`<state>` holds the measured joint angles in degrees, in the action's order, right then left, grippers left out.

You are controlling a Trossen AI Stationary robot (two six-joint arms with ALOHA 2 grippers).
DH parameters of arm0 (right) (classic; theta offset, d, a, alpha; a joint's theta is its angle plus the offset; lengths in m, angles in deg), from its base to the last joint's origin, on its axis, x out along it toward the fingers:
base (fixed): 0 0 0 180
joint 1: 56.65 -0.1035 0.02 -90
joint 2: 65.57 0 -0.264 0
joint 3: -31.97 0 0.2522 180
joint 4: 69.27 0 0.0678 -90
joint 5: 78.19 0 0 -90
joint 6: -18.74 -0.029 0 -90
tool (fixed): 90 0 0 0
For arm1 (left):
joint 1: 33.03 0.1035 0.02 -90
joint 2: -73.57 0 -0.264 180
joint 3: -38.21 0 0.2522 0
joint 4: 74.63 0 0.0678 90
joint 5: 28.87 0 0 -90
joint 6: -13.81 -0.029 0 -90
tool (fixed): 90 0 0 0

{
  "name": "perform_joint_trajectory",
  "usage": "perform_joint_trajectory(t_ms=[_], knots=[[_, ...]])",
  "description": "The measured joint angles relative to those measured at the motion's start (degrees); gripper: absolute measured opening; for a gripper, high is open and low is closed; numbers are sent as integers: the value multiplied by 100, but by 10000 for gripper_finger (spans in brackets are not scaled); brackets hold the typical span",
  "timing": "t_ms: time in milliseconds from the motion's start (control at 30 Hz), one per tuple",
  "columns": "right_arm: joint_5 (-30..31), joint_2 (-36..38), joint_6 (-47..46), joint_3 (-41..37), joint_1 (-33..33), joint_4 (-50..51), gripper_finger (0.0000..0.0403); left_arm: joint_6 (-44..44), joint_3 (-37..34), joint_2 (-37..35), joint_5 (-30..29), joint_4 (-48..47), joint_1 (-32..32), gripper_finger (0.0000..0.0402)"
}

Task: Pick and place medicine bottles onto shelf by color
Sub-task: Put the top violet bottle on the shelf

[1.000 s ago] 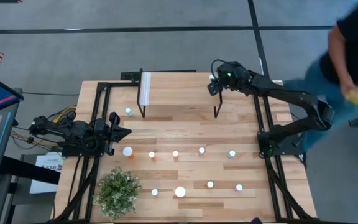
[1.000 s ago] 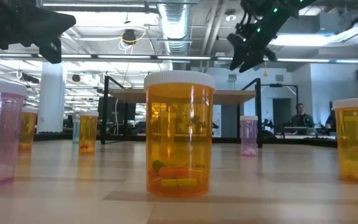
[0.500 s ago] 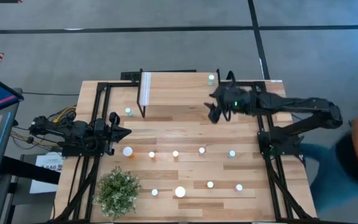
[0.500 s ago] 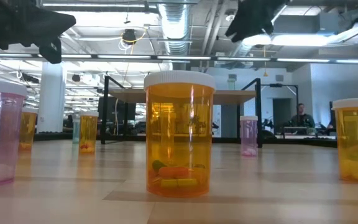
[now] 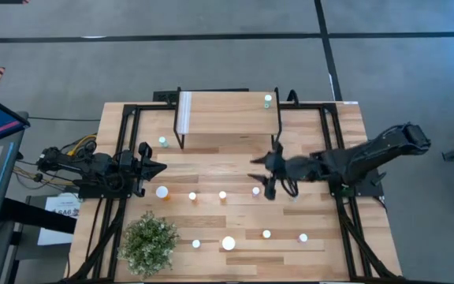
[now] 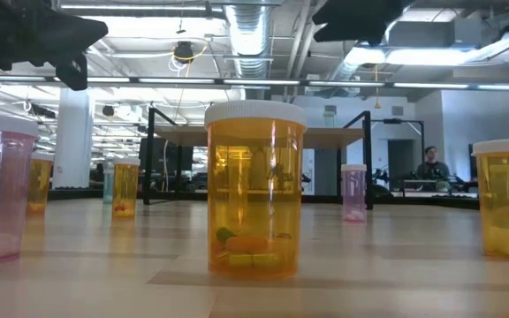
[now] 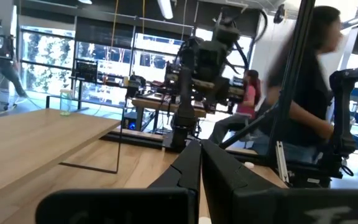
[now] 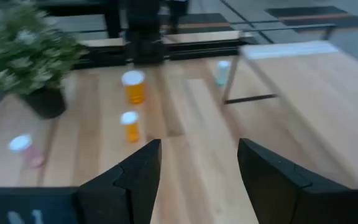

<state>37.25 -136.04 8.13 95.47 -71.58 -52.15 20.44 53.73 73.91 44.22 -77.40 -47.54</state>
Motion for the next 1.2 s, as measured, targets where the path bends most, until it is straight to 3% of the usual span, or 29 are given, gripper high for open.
perform_joint_trajectory(t_ms=[400, 767, 1200], knots=[[-7, -875, 85, -276, -471, -686, 234, 51, 0, 0, 12, 10, 1, 0], [-290, -945, -155, -267, -580, -576, 234, 117, 0, 0, 48, 14, 1, 0], [-302, -1126, -1218, -266, -602, 562, 234, 118, 0, 0, 46, 14, 2, 0]])
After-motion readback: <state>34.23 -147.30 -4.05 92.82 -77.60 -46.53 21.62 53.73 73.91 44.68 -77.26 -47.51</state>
